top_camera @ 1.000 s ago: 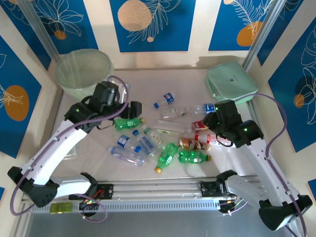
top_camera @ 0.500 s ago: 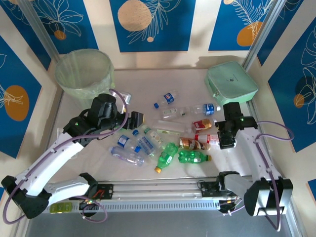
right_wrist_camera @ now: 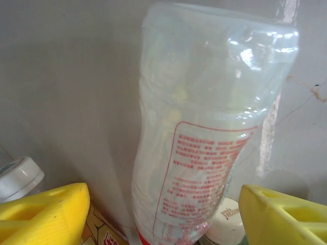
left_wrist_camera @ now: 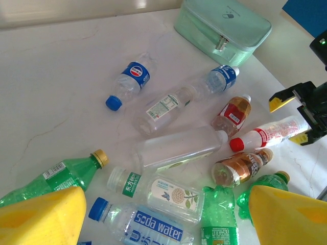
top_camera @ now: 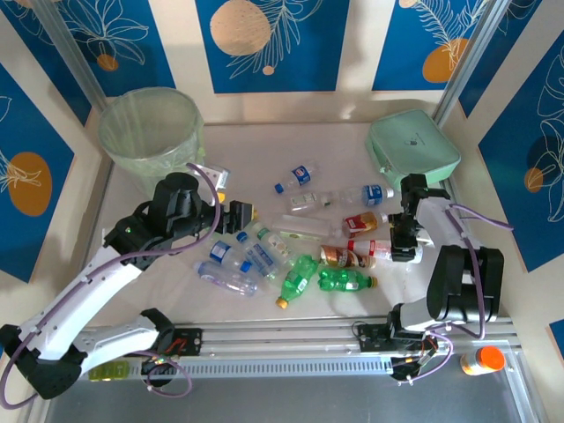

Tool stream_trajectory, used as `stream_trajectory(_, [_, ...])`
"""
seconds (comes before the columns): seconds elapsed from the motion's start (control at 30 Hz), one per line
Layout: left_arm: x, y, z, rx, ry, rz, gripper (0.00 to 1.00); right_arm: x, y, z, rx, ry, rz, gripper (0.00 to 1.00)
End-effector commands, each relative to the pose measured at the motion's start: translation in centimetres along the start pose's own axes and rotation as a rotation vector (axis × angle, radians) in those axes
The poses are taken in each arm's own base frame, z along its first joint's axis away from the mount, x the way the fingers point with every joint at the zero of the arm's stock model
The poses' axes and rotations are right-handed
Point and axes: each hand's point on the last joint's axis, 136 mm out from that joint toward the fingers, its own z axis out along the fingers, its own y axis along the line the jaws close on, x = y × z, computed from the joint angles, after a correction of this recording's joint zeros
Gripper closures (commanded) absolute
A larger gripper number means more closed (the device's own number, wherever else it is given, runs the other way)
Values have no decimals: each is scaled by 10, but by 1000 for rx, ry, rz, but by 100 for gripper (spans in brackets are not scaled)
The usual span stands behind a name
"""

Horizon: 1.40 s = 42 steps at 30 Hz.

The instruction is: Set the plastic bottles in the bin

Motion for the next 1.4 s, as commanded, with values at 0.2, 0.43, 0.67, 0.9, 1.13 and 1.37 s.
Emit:
stream_trajectory(0.2, [-5, 6, -4, -45, -33, 17, 17, 2, 9, 24, 28, 48, 45, 22])
stream_trajectory(0.43, [-5, 9, -3, -63, -37, 29, 18, -7, 4, 34, 21, 24, 53, 36])
stream_trajectory(0.67, [-9, 15, -2, -86, -44, 33, 18, -20, 11, 14, -69, 3, 41, 43])
stream_trajectory(0.9, [-7, 14, 3, -64, -32, 17, 17, -35, 4, -16, -135, -6, 51, 48])
stream_trajectory(1.13, [-7, 18, 6, -71, -41, 2, 17, -38, 3, -63, -217, -64, -61, 52])
stream_trajectory(1.37, [-6, 12, 14, -22, -27, -8, 15, 5, 41, -132, -617, -10, -267, 60])
